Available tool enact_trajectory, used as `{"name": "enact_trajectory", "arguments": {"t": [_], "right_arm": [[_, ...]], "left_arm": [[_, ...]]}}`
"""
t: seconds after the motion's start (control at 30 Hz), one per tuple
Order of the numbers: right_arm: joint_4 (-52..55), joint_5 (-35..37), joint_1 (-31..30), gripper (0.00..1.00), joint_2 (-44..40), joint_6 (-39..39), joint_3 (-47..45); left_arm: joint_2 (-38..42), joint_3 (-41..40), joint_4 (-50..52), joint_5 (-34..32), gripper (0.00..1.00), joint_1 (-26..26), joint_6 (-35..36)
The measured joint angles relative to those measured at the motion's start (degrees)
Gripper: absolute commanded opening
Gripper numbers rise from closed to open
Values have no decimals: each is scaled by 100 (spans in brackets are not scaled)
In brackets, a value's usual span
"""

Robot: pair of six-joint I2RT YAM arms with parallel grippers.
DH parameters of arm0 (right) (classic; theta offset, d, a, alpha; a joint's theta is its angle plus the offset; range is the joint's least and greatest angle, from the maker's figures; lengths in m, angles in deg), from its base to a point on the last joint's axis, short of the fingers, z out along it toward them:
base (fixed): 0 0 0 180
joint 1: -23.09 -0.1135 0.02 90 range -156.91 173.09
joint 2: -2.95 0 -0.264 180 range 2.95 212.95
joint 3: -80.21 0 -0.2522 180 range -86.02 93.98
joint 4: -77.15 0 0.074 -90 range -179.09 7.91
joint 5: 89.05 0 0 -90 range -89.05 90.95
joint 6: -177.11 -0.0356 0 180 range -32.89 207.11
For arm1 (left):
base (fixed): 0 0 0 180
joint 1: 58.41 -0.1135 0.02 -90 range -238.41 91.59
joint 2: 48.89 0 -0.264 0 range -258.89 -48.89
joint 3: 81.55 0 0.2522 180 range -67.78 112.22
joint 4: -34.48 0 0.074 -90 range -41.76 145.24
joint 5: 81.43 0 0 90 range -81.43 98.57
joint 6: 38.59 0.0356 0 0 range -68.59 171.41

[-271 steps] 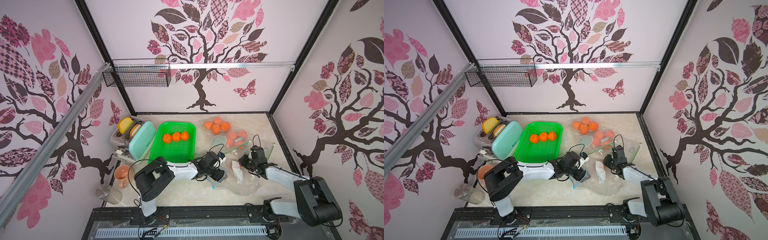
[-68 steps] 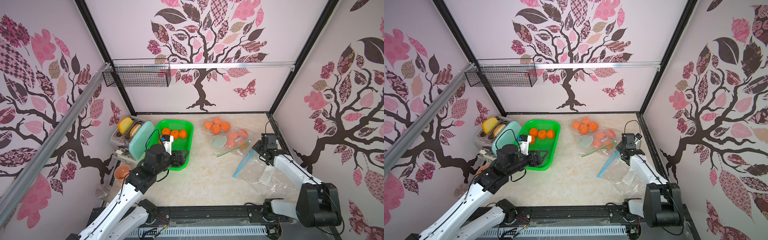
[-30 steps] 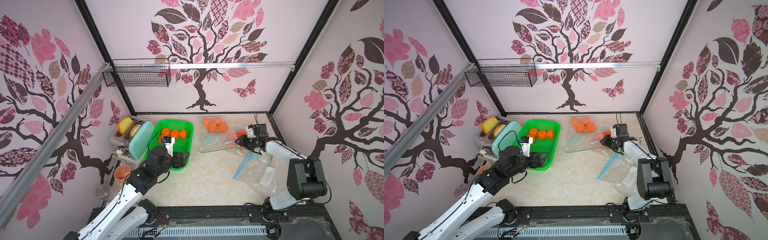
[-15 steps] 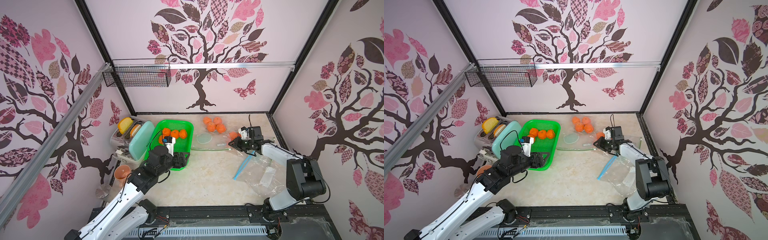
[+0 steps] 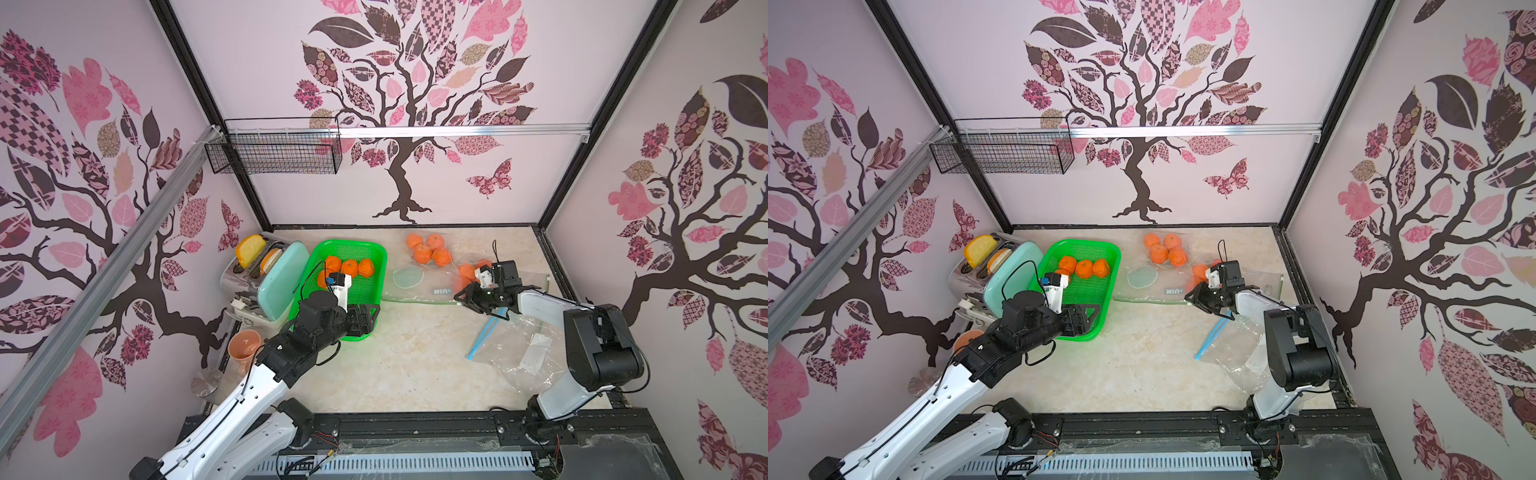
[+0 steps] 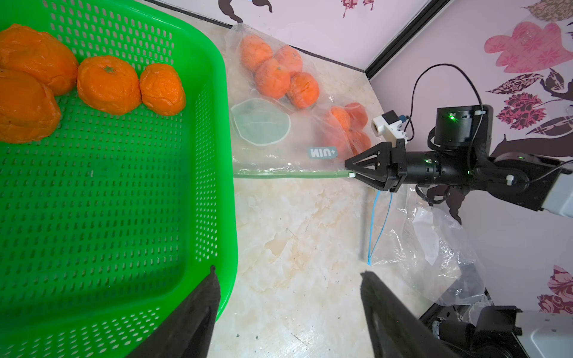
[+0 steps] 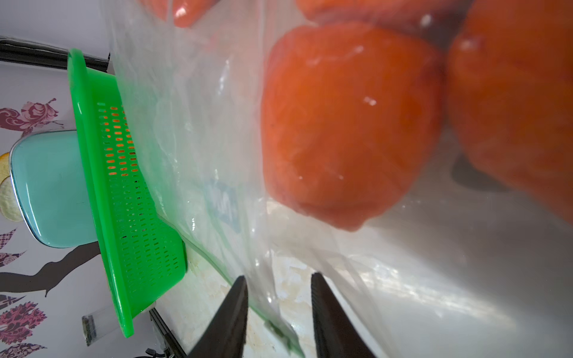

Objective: Open the zip-top bag and take out the orange
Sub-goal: Pick up the zipper food storage bag at the center of the board, then unzip the zipper on the zipper food storage bag.

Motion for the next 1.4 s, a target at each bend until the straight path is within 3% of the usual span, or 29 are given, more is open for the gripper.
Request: {"name": "enact_trajectory", "arguments": {"t": [0.53, 0.67, 0.77, 0.9, 1.03, 1.23, 1.4], "right_arm": [[-446, -540, -9, 7, -474, -511, -7], [-485, -568, -13, 0, -837, -839, -83], [-597, -614, -17, 0, -1233, -1228, -205], [-619, -671, -17, 0, -1727, -1698, -387], [-597, -667, -17, 0, -2214, -2135, -599], [-813, -772, -17, 0, -2566, -2841, -1047], [-1108, -922, -17, 0, -2559, -3335, -1193]], "left_arm": [[-79, 0, -76, 72, 72, 4, 59], [-157, -15, -479, 354, 70, 15, 149], [-354, -13, -940, 452, 71, 221, 415], [-831, 35, -1545, 420, 72, 841, 1346], [-1360, 52, -2264, 361, 72, 1429, 2986], [-2400, 66, -3532, 404, 70, 1685, 5272], [-3370, 433, -4223, 400, 65, 1921, 6435]]}}
